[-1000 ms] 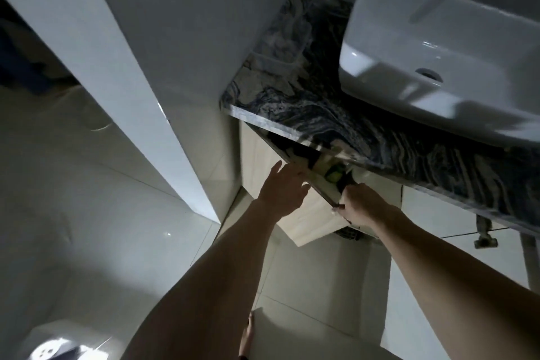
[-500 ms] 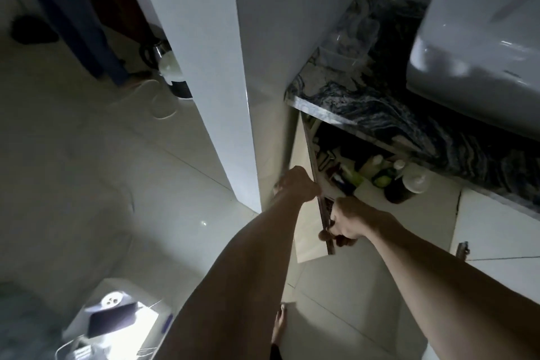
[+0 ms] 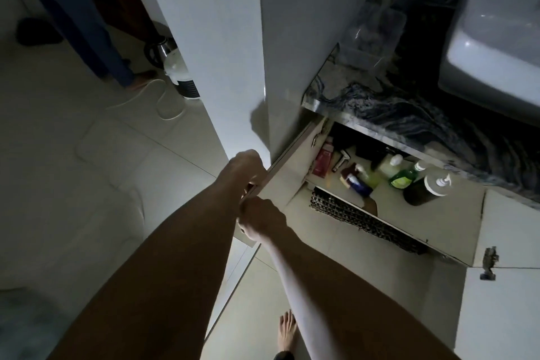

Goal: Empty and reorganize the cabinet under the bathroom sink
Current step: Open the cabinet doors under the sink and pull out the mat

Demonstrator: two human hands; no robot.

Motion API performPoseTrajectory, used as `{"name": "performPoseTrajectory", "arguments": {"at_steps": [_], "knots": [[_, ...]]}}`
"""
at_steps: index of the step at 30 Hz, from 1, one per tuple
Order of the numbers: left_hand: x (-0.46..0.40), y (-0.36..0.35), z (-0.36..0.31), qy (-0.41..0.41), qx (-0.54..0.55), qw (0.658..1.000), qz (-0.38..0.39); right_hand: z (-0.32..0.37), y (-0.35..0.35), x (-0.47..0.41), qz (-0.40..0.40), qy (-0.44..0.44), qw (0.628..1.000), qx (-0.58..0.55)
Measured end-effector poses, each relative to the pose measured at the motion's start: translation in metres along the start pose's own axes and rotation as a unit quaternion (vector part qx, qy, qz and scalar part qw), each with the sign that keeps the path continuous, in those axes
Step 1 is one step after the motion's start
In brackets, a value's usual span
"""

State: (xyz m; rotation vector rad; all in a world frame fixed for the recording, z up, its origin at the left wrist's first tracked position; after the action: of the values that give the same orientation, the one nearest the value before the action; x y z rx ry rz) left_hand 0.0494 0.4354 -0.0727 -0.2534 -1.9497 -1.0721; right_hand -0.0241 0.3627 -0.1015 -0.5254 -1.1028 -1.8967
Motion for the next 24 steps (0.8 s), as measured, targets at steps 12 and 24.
{"name": "performPoseTrajectory", "arguments": {"at_steps": [12, 24], "knots": [[0.034, -0.023, -0.046, -0.008, -0.369, 0.921, -0.123, -0.088, 0.009, 0.006, 0.028, -0.034, 0.997, 0.063], [-0.006, -0.191, -0.142, -0.159, -0.359, 0.913, -0.113, -0.376, 0.093, 0.098, -0.135, -0.185, 0.970, -0.076]]}}
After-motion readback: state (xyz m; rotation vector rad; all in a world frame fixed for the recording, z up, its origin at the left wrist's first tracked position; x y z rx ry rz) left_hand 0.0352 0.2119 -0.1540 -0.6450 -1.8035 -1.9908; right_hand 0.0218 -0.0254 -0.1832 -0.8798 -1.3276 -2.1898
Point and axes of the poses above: each hand's wrist, its own x-axis away from the middle knuckle, its own y-axis out of the back of the hand, z = x × y, the point moved 7 cm from there along -x, towards the middle knuckle, and after that the axes turned 9 degrees about z, right-handed, at the moved point
